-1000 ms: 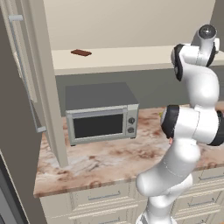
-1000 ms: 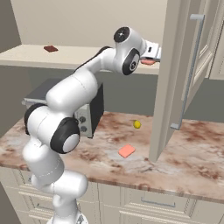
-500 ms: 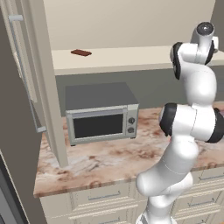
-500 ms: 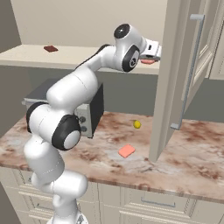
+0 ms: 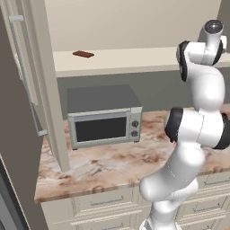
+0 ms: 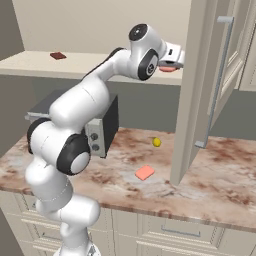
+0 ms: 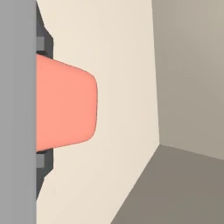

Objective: Pick the bar soap and bar soap from the cabinet and place them on the counter.

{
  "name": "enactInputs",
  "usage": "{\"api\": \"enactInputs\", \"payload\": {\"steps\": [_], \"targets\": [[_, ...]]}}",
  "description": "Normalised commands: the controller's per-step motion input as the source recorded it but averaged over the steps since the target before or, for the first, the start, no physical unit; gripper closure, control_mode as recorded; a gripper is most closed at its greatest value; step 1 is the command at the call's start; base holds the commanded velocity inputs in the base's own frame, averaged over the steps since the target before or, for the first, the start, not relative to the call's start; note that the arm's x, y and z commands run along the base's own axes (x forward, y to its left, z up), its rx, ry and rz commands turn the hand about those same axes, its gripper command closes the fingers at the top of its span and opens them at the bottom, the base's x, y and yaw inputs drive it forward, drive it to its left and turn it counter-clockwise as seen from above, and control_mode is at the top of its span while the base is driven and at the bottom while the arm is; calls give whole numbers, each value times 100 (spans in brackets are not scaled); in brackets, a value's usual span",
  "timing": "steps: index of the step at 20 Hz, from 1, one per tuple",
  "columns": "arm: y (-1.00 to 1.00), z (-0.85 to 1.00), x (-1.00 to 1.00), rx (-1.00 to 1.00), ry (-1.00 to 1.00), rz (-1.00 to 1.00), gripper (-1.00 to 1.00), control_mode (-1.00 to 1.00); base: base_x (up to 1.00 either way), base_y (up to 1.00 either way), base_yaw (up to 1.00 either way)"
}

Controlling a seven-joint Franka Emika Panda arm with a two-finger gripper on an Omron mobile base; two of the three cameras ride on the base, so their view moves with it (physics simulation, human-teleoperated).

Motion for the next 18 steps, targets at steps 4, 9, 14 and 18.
{"api": "enactInputs", "payload": {"steps": [4,9,14,18], "targets": [[0,14,-56,0,-7,5,100,-100,0,0,0],[0,11,-66,0,-6,5,100,-100,0,0,0],[6,19,-68,0,-5,4,100,-100,0,0,0],[6,22,-63,-2,0,3,100,-100,0,0,0]]}}
